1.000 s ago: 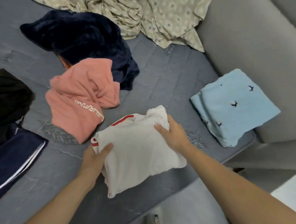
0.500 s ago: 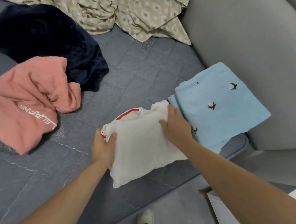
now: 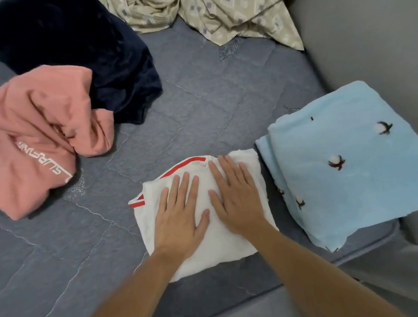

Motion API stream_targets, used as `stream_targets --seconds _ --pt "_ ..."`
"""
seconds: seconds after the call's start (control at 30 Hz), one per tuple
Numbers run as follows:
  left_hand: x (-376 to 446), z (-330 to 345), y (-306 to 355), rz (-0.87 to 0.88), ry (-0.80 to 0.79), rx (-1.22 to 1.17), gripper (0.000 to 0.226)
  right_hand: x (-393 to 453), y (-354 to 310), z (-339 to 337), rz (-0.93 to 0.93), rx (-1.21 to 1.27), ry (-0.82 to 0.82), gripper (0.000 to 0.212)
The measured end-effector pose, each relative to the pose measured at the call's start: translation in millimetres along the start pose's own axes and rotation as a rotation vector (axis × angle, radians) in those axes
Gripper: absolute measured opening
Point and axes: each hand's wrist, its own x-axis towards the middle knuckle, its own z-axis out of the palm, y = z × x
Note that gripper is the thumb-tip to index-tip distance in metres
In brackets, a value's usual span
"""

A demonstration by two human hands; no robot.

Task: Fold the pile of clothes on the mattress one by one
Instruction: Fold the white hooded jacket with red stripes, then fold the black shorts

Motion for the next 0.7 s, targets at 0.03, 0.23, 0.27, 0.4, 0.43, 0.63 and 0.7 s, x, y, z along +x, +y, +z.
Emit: stream_targets --seconds 0.03,0.23,0.27,0.4,0.43,0.63,0.7 --pt "4 6 0 -0.012 0.007 0.021 0.075 2 3 7 -0.001 -0.001 0.008 0.066" --pt "3 3 2 -0.014 0.000 0.015 0.076 3 3 6 0.003 -0.024 0.007 0.065" --pt "0 -4 2 -0.016 -0.001 -0.004 0.075 1 -1 -1 0.013 -0.028 0.004 0.065" --pt "-13 -52 -12 -0.031 -0.013 -0.024 0.068 3 -34 -34 0.080 0.015 0.011 0.067" --pt "-19 -66 -20 -0.041 -0.012 -0.010 0.067 5 -49 -41 0.073 0.019 0.017 0.067" --pt "-42 -128 -106 -0.168 0.077 -0.065 0.068 52 -155 -63 -0.079 0.082 0.021 0.069" --pt "-50 -144 -154 -0.223 0.110 -0.074 0.069 78 -196 -58 -0.103 0.126 0.026 0.069"
